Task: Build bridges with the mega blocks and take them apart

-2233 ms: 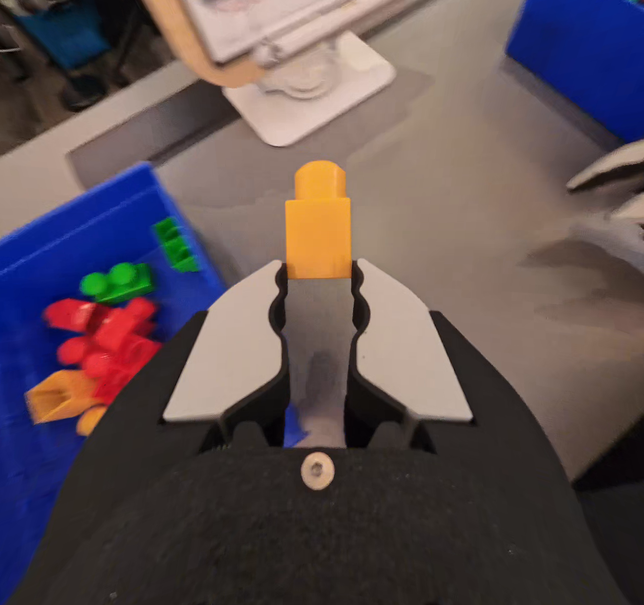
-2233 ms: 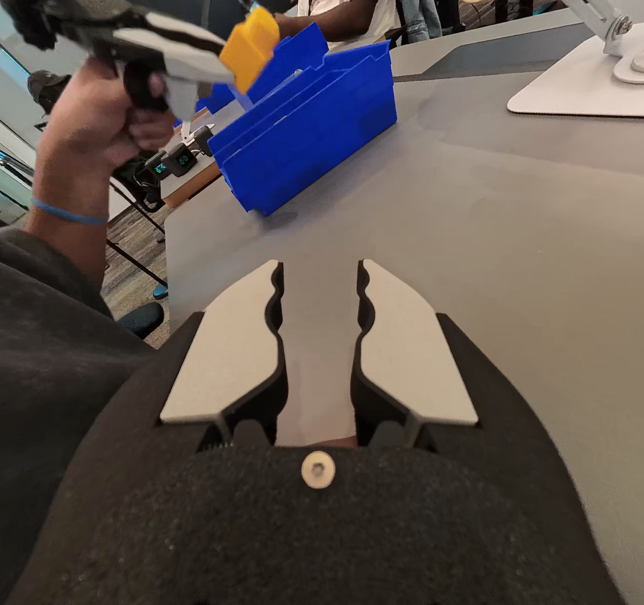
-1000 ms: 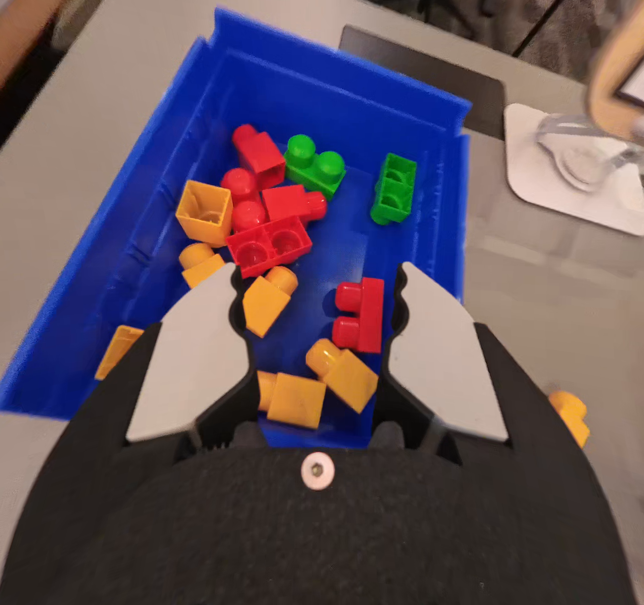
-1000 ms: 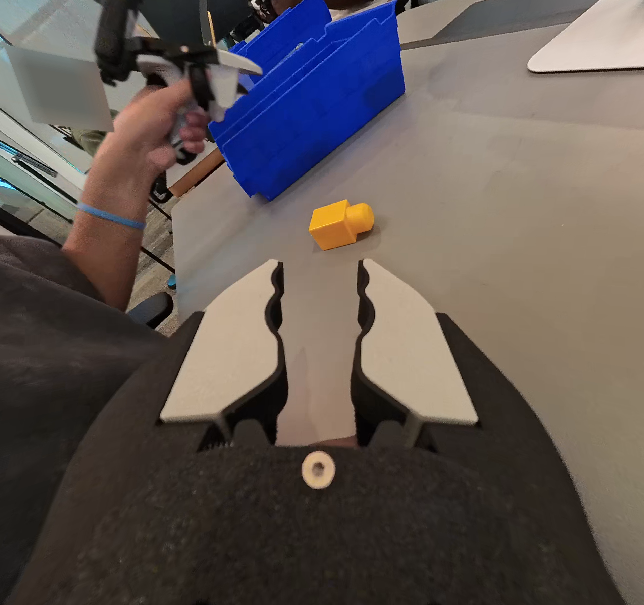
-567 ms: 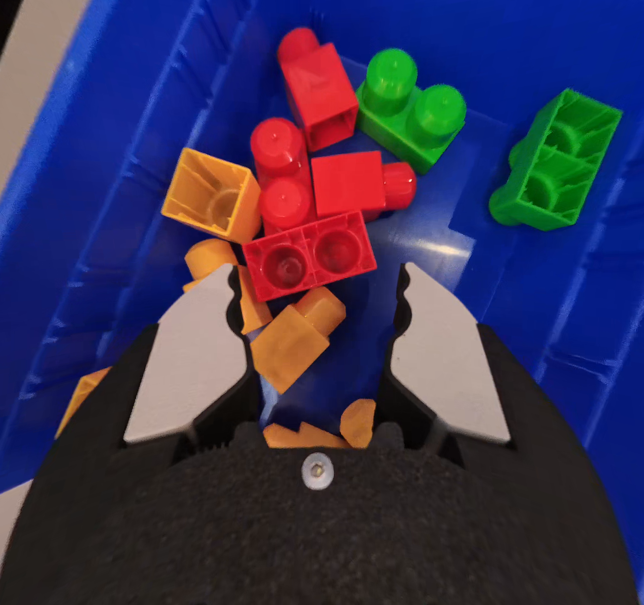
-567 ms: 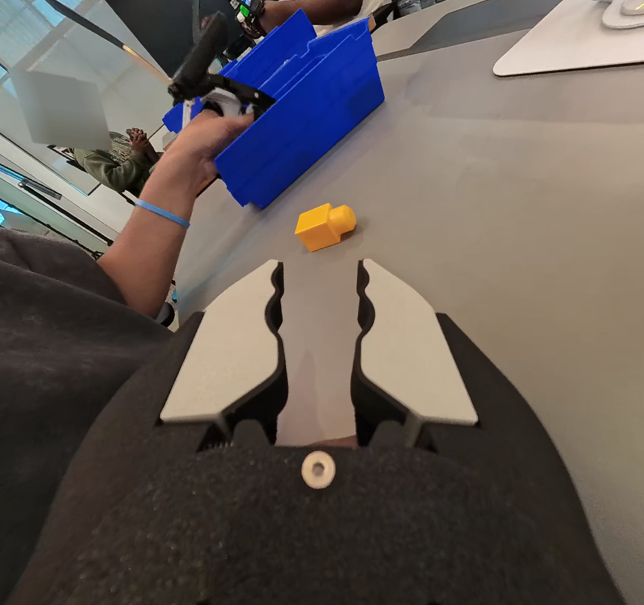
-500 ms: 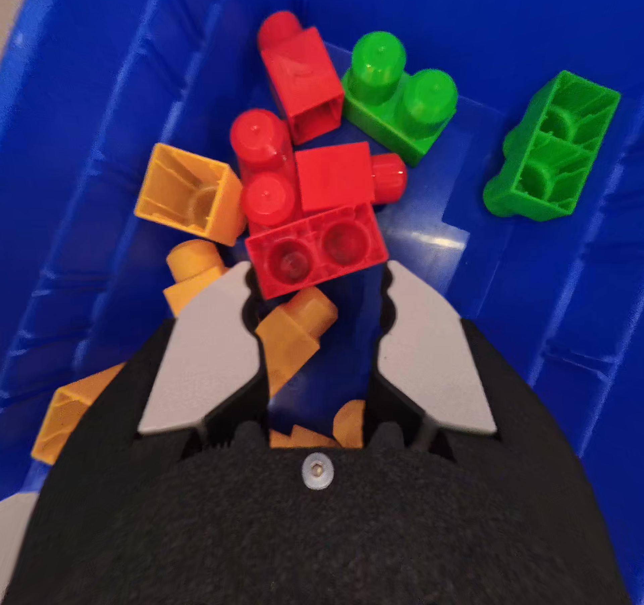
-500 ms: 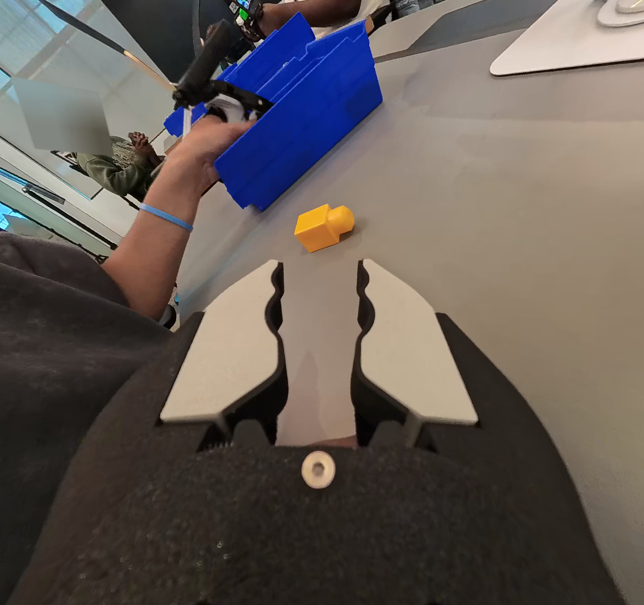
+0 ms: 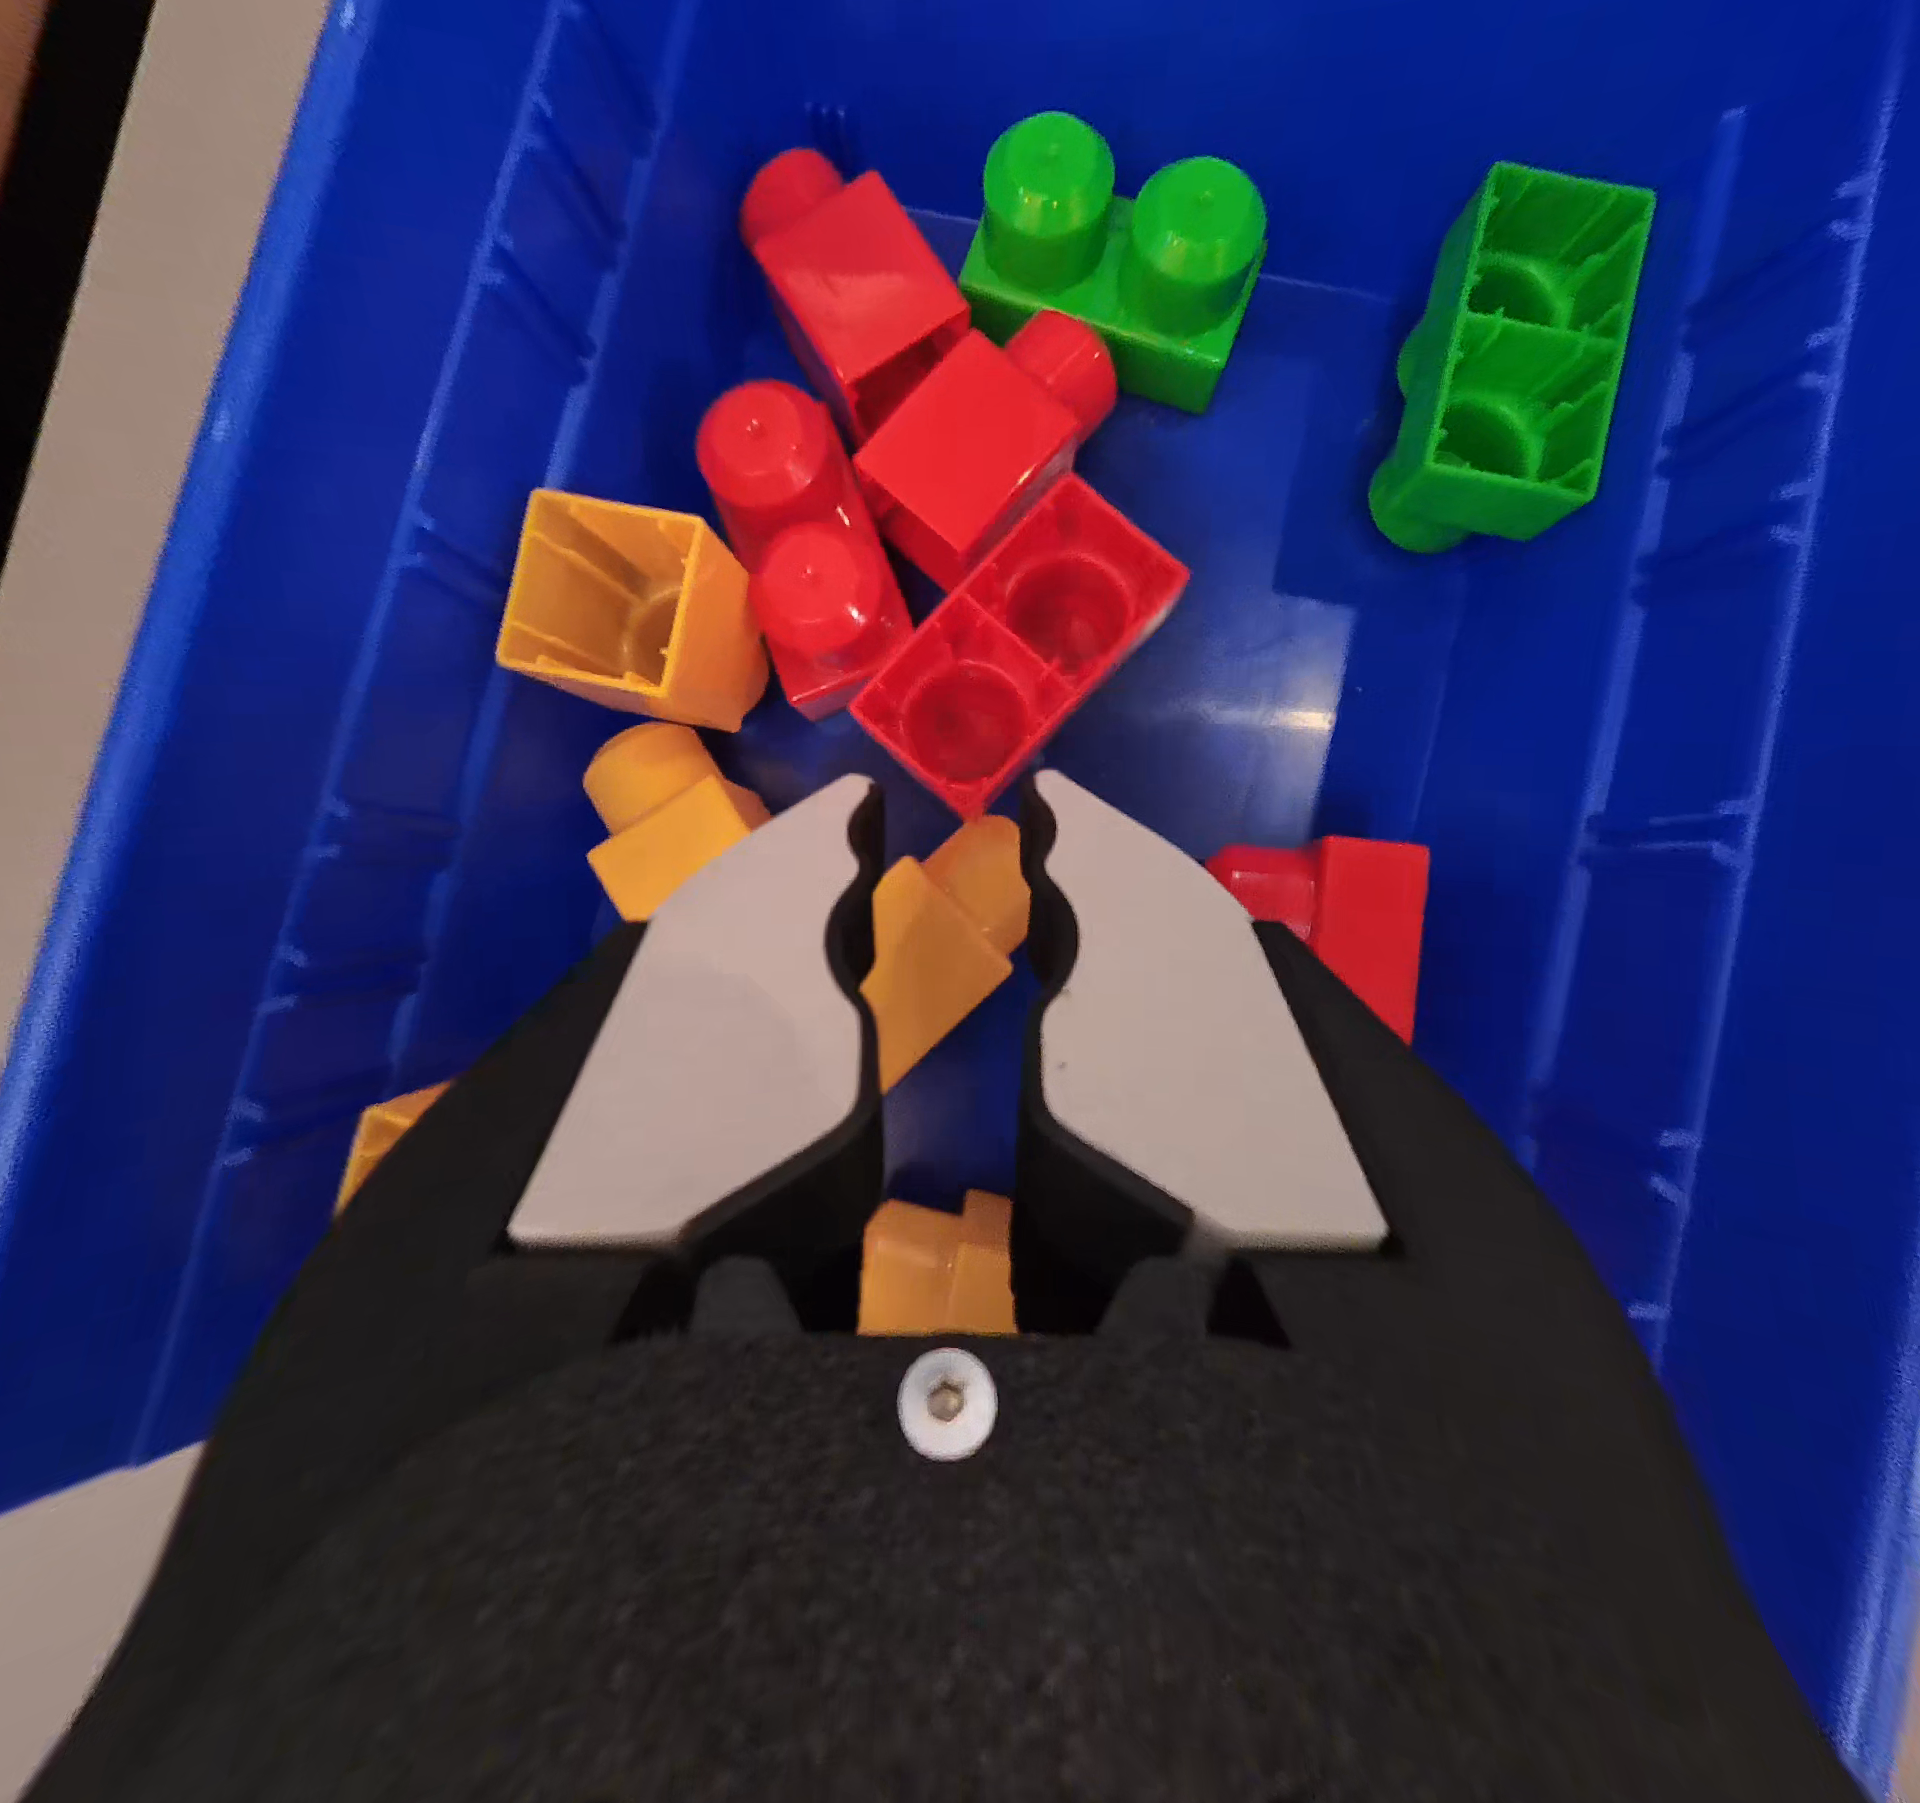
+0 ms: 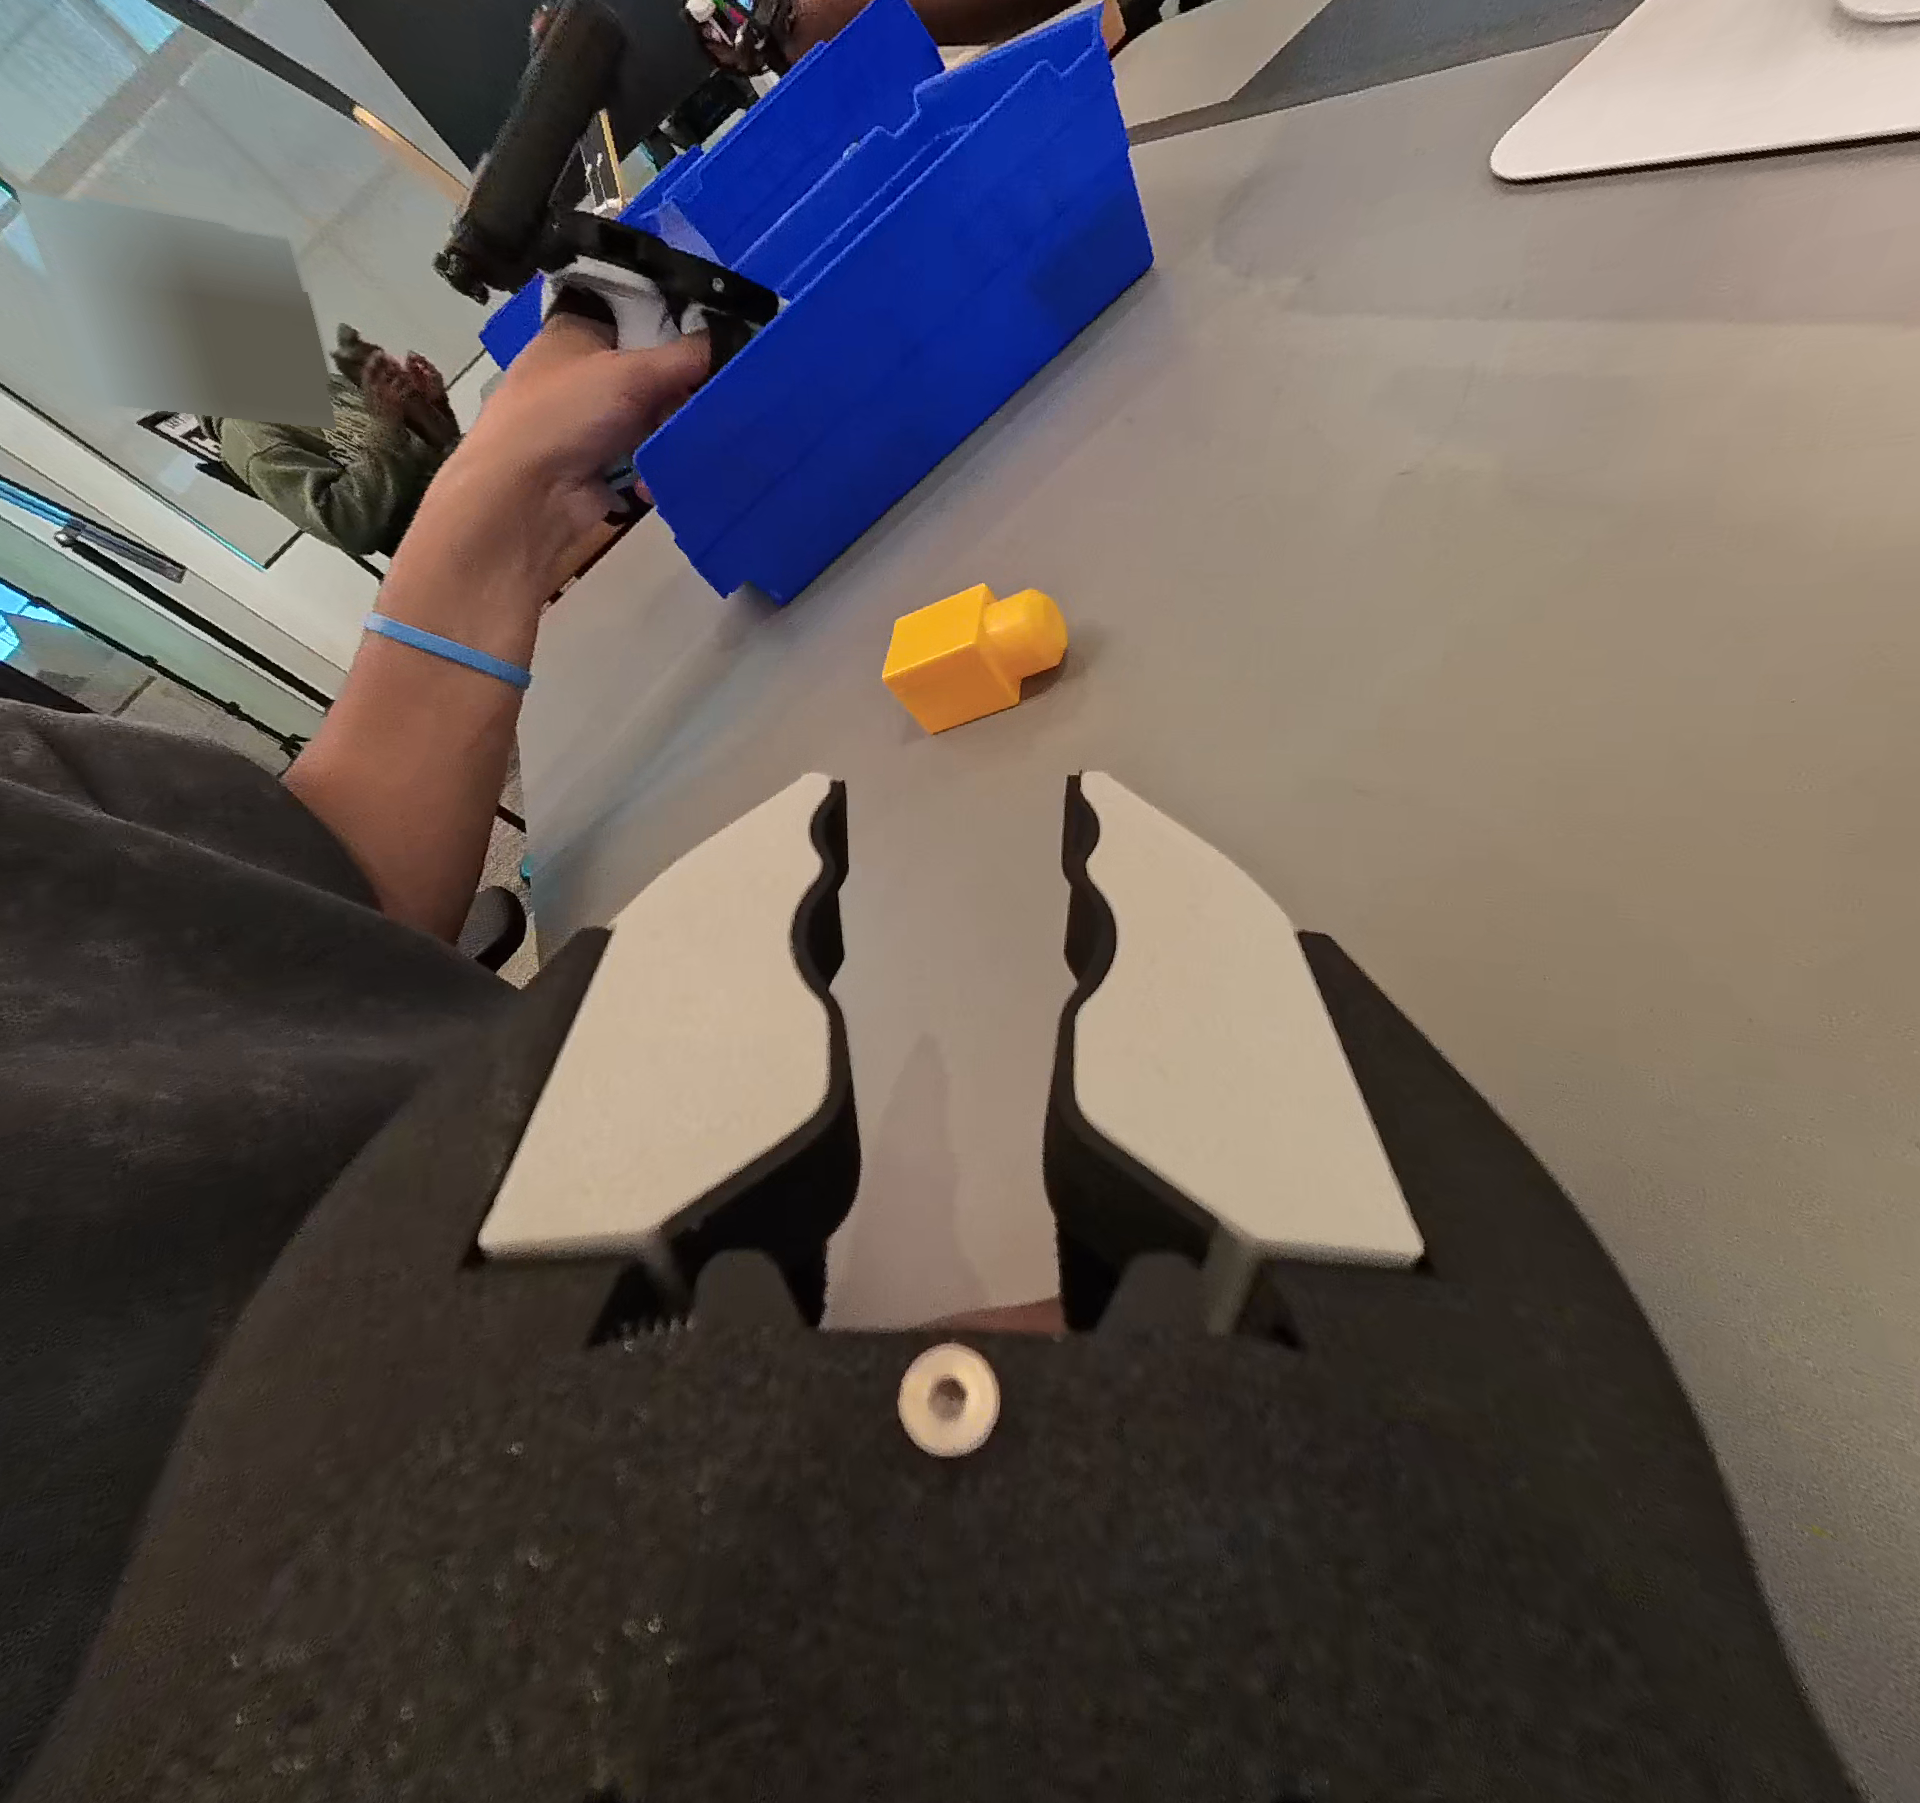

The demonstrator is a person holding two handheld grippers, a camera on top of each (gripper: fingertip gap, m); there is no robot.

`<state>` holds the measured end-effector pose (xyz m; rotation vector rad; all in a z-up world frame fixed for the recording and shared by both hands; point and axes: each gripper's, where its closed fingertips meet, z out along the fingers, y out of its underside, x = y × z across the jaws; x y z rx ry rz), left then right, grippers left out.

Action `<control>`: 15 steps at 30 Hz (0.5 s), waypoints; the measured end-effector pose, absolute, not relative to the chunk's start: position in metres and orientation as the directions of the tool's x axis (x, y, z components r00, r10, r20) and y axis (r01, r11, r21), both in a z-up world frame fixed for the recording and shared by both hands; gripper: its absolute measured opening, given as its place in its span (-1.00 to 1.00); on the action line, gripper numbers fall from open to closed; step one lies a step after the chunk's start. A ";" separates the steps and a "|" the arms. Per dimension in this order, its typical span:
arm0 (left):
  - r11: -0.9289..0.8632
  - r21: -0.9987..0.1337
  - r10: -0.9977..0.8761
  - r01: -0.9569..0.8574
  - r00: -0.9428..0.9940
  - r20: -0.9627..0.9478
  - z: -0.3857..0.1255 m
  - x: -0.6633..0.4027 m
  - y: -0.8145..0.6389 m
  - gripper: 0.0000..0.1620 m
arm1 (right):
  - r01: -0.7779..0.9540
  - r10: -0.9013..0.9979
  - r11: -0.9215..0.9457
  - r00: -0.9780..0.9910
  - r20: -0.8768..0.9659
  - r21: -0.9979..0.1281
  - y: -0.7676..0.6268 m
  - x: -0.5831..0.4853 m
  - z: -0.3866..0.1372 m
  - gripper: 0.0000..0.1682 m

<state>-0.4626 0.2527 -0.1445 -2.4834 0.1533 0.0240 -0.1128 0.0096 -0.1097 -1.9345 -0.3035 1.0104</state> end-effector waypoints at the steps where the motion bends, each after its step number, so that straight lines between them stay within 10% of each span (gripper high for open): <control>1: -0.779 -0.611 -0.128 -0.142 0.990 -0.066 -0.142 -0.462 0.253 -0.68 | -0.176 0.563 -0.562 0.635 -0.529 -0.808 0.009 -0.113 -0.110 -0.53; 5: -0.682 -0.621 -0.337 -0.387 0.919 -0.203 -0.131 -0.449 0.259 -0.20 | -0.167 0.564 -0.563 0.638 -0.524 -0.809 0.009 -0.114 -0.110 -0.53; 15: -0.454 -0.374 -0.801 -0.809 0.554 -0.226 -0.152 -0.443 0.279 -0.23 | -0.138 0.570 -0.565 0.647 -0.506 -0.813 0.007 -0.117 -0.111 -0.53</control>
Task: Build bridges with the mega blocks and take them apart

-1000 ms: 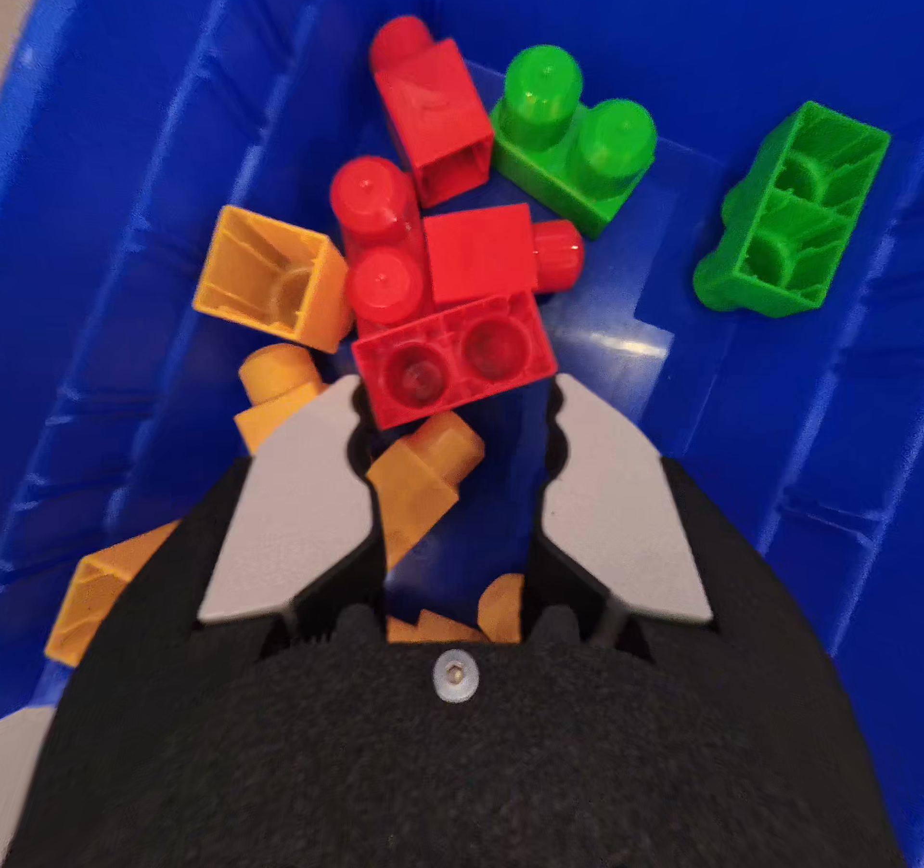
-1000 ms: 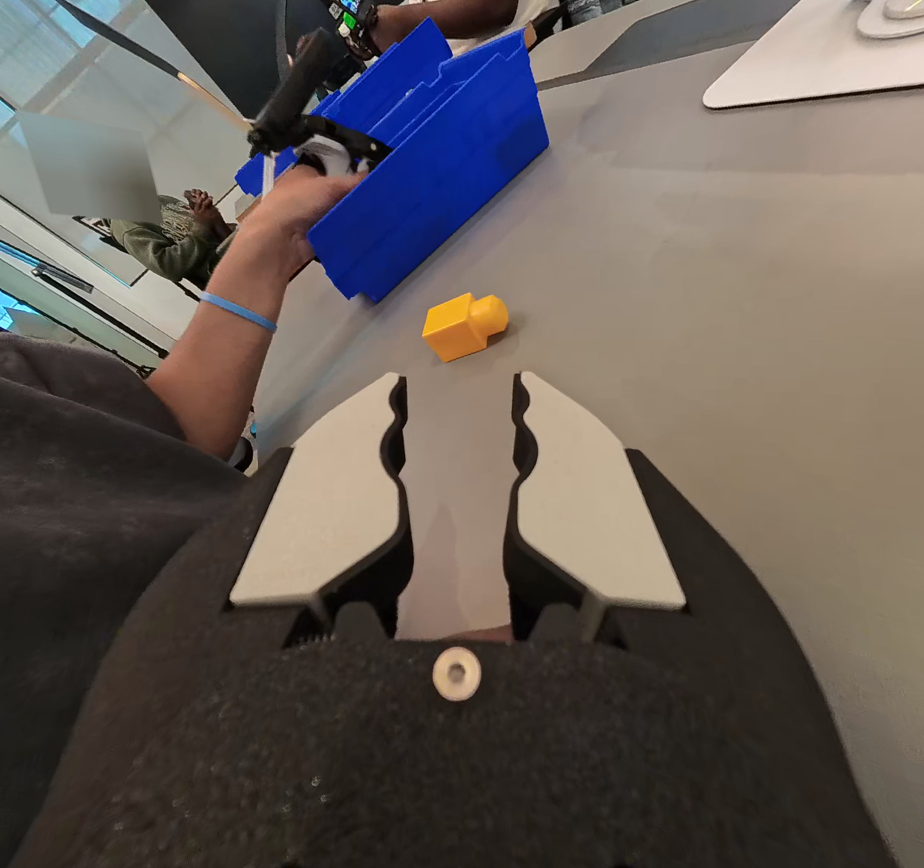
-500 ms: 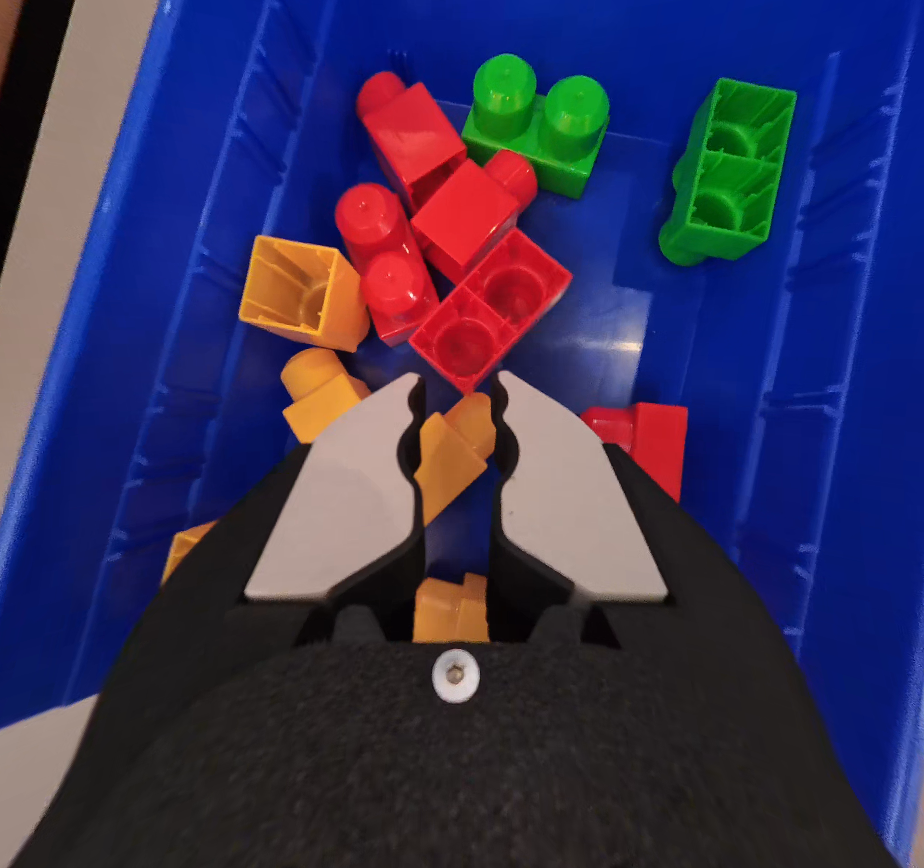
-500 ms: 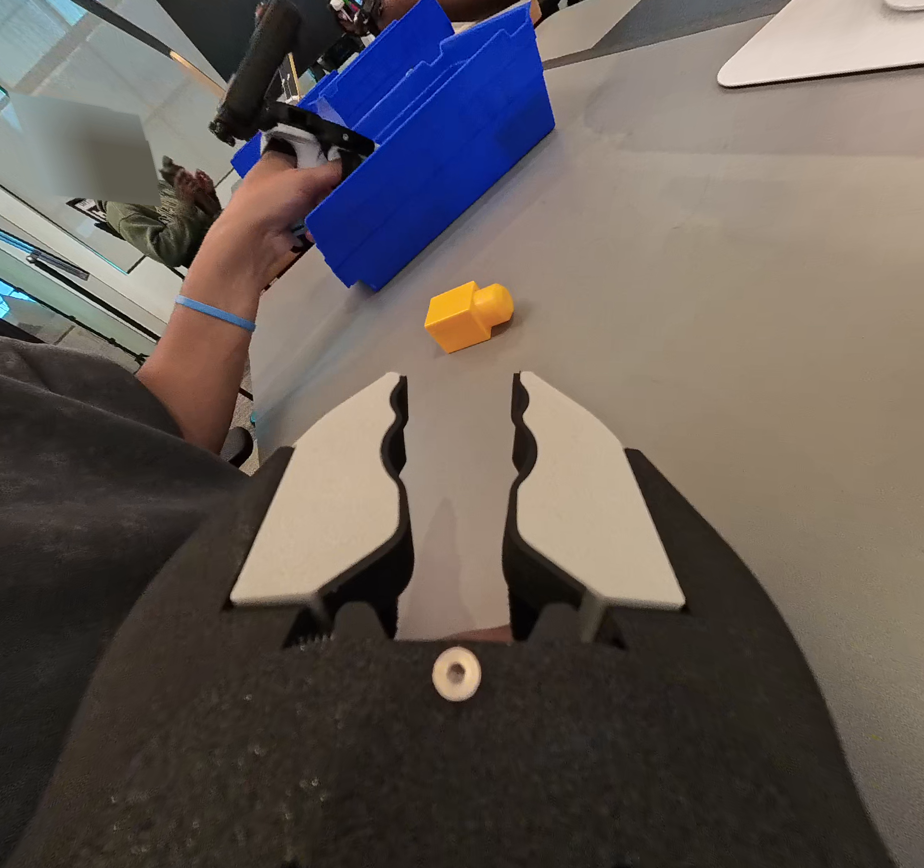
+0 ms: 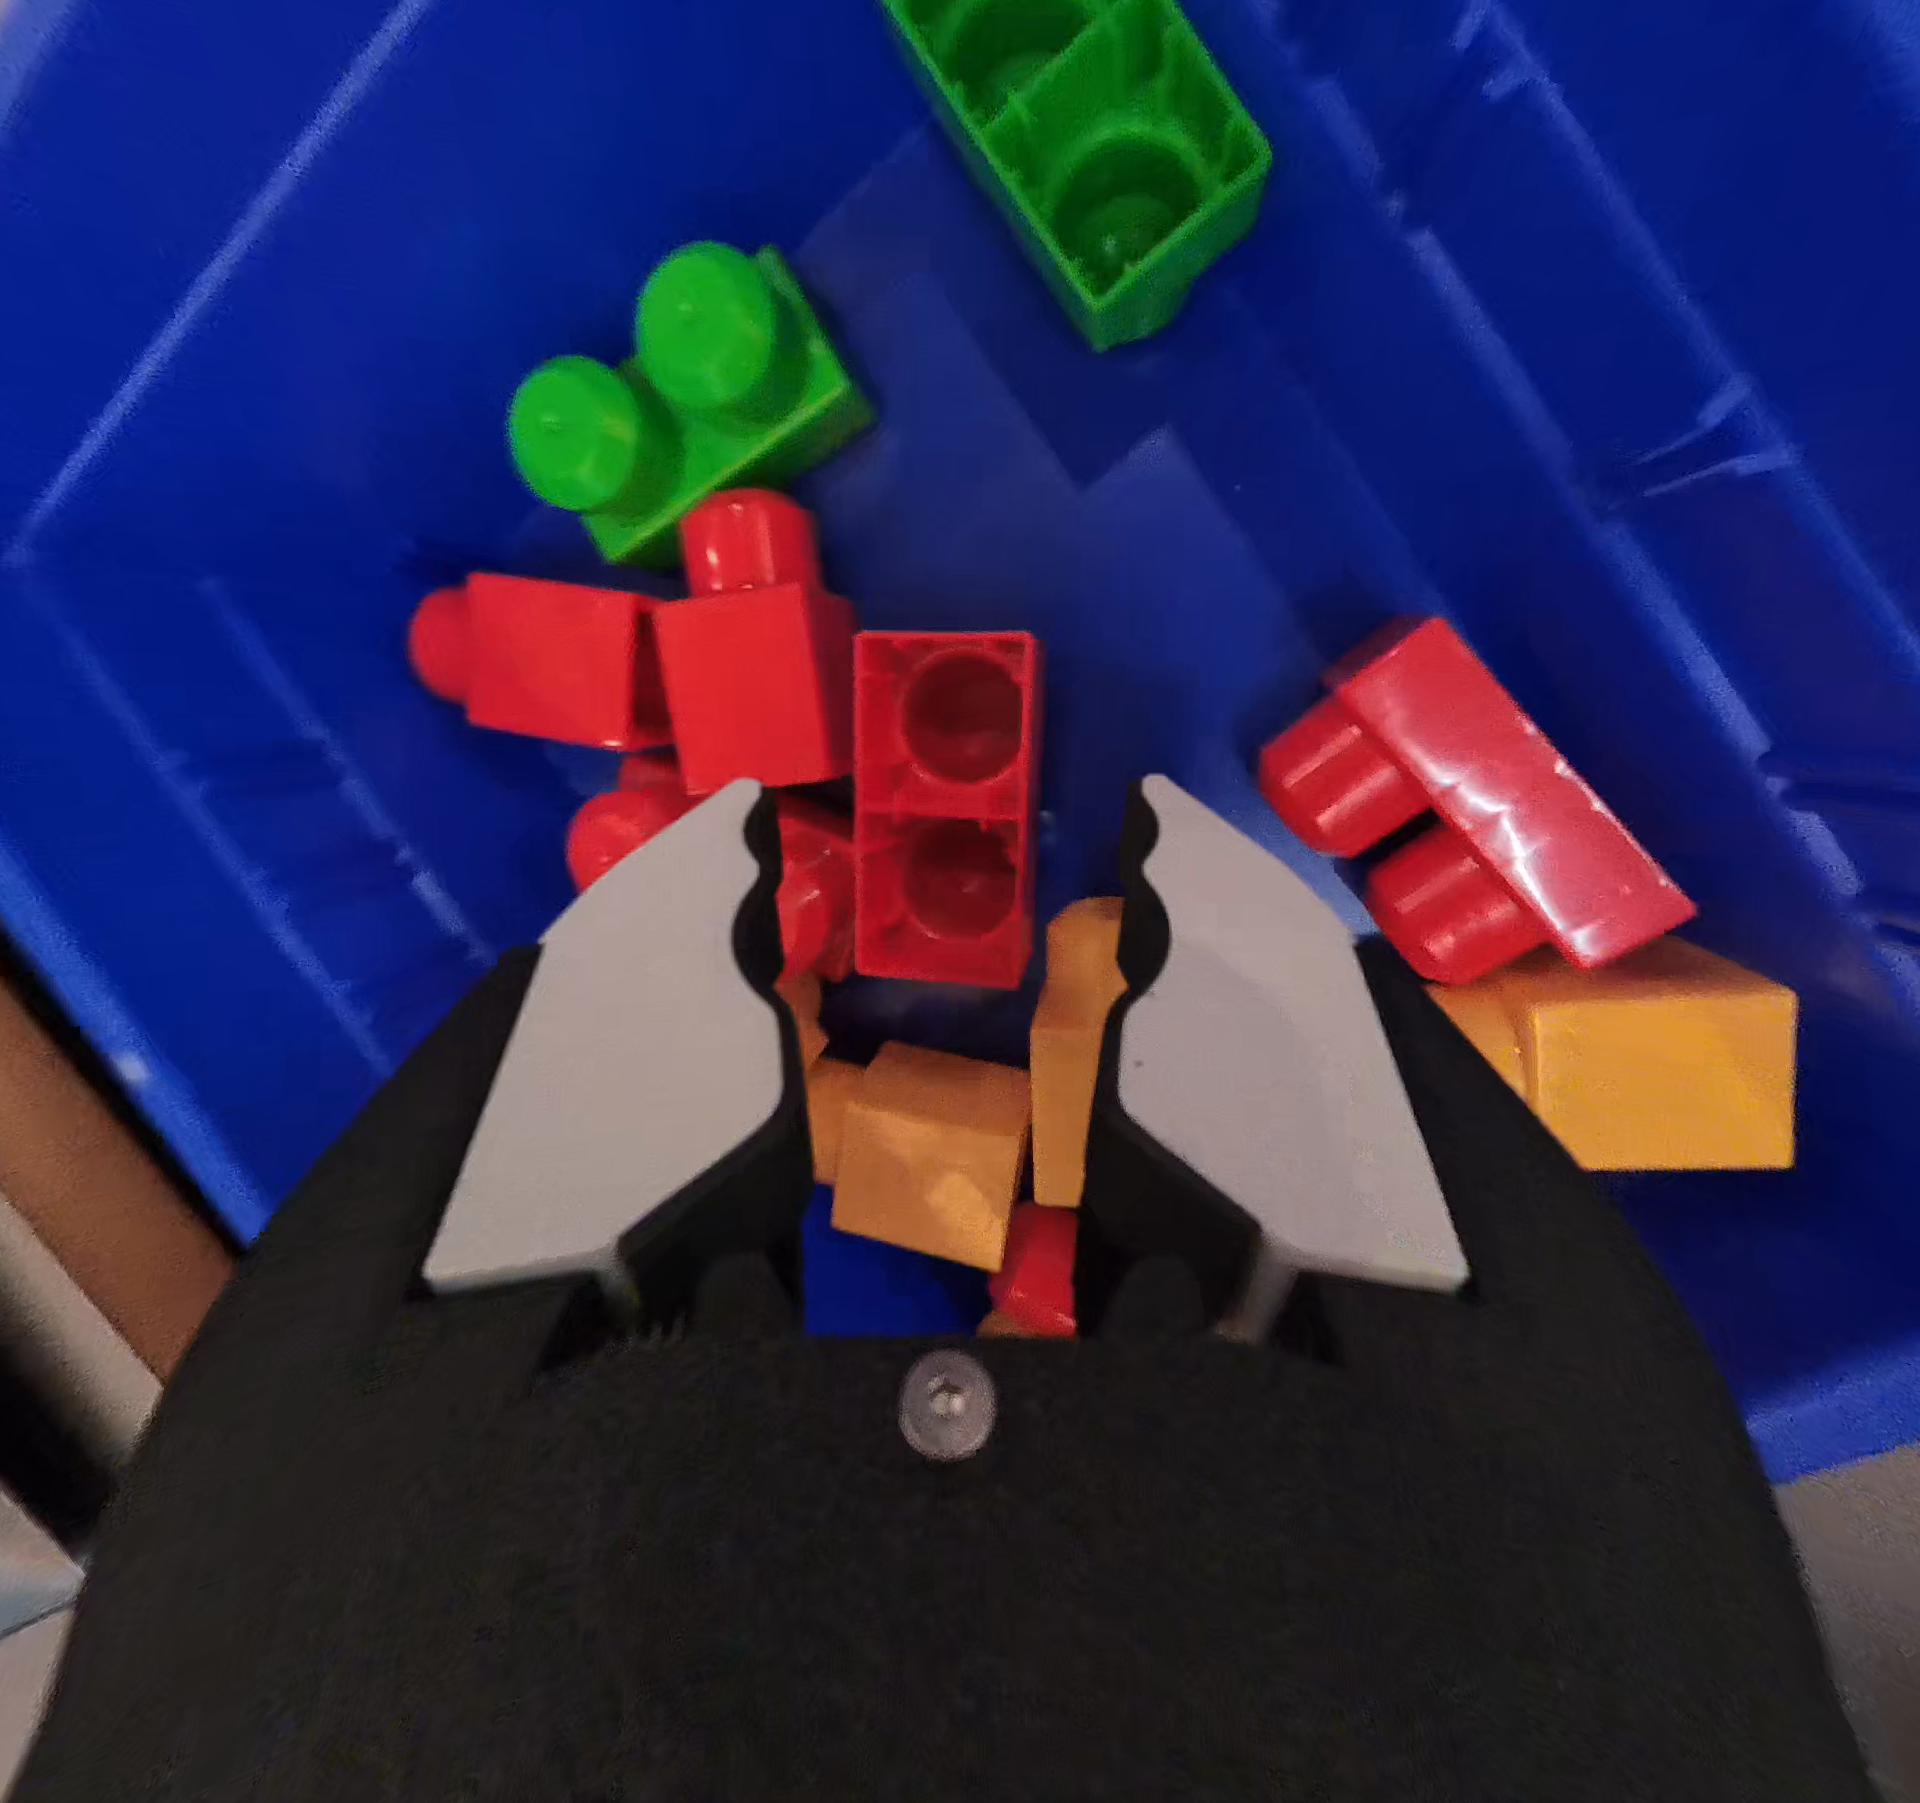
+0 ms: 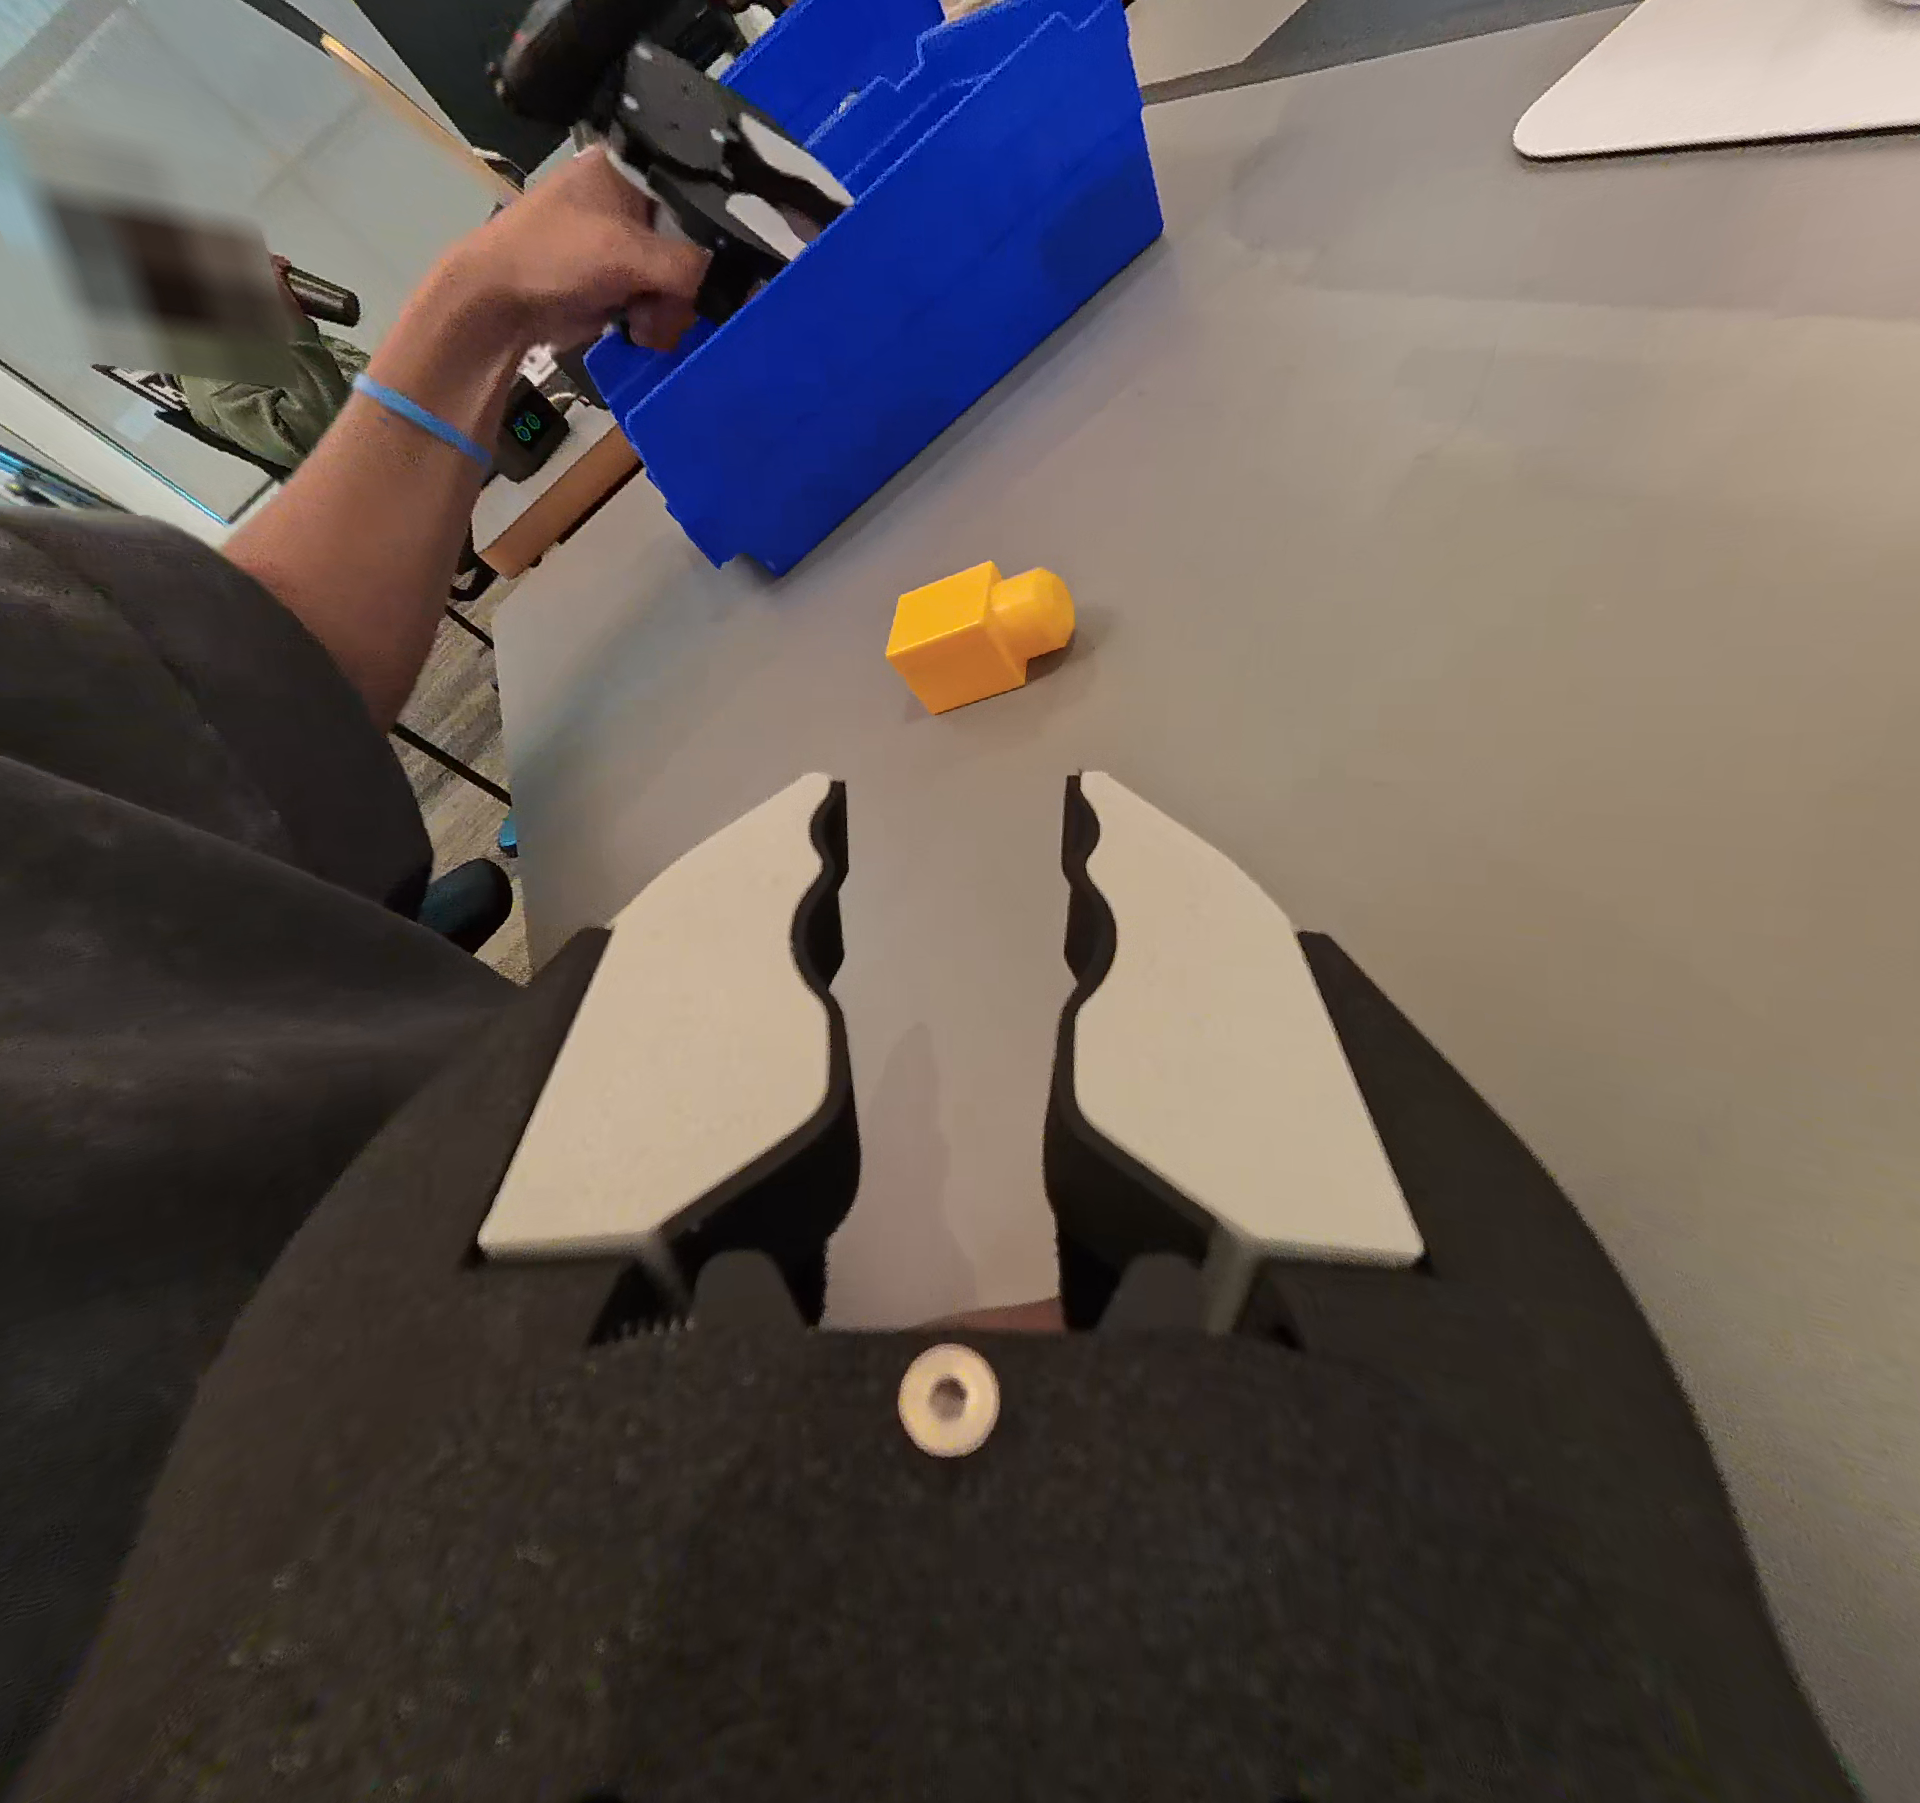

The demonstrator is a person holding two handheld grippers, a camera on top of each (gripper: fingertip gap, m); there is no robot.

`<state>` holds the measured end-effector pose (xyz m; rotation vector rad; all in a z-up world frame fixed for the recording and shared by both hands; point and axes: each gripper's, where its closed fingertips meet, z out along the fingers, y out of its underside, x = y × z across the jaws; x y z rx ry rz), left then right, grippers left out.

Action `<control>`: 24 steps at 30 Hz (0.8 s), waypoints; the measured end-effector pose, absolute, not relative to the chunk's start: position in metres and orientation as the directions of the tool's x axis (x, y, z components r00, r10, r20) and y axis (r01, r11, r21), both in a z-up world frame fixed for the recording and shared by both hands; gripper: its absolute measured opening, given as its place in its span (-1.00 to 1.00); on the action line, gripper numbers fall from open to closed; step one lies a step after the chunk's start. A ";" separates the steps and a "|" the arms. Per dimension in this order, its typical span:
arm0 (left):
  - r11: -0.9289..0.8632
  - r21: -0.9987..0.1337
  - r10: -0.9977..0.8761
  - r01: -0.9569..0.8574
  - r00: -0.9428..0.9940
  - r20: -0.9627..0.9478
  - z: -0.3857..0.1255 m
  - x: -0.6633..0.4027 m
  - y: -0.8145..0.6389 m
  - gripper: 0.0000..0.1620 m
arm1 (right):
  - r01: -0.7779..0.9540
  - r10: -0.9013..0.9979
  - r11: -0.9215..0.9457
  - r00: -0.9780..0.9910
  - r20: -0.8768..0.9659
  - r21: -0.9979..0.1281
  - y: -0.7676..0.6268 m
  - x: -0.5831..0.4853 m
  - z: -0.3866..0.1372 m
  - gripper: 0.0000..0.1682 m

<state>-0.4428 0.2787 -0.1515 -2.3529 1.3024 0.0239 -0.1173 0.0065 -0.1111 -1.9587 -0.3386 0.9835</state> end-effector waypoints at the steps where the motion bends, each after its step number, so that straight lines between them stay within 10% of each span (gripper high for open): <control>1: -0.452 -0.338 -0.820 -0.825 0.534 -0.206 -0.157 -0.443 0.277 -0.24 | -0.134 0.570 -0.567 0.648 -0.505 -0.813 0.007 -0.118 -0.112 -0.53; 6: -0.411 -0.190 -0.857 -0.892 0.449 -0.254 -0.168 -0.448 0.278 -0.53 | -0.104 0.577 -0.574 0.652 -0.491 -0.812 0.005 -0.123 -0.114 -0.53; 18: -0.200 -0.640 -0.883 -0.742 0.419 -0.210 -0.032 -0.306 0.191 -0.53 | -0.112 0.572 -0.572 0.655 -0.494 -0.812 0.006 -0.123 -0.115 -0.54; 24: 0.067 -0.414 -0.969 -0.908 0.039 -0.242 -0.102 -0.207 0.139 -0.53 | -0.103 0.580 -0.569 0.653 -0.487 -0.816 0.002 -0.124 -0.114 -0.54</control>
